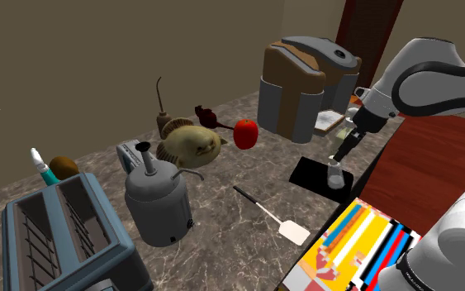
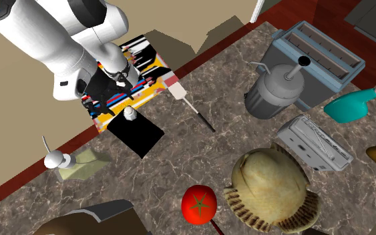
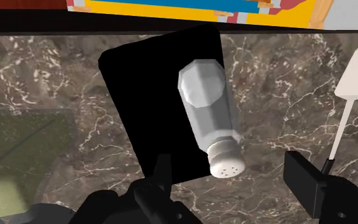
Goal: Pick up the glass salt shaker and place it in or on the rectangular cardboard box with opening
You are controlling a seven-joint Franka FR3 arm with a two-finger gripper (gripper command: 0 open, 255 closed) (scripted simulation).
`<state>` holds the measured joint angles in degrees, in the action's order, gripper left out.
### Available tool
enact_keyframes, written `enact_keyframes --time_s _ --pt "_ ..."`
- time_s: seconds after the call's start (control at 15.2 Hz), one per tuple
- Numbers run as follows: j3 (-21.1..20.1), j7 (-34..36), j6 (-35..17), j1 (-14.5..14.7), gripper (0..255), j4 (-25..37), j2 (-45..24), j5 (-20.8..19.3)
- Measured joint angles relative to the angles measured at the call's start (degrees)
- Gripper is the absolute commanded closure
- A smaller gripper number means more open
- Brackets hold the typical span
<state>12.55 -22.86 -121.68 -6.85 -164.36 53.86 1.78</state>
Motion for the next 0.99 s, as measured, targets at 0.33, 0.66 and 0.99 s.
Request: enact_keyframes --time_s 0.33,0.66,0.99 --pt "-0.1 0.1 1.1 -0.1 0 0.6 0.5 0.0" --pt "-0.1 0.2 8.4 -0.7 0 5.5 3.0 -0.4" --pt "-0.1 0.2 8.9 -0.8 0 5.7 3.1 -0.4"
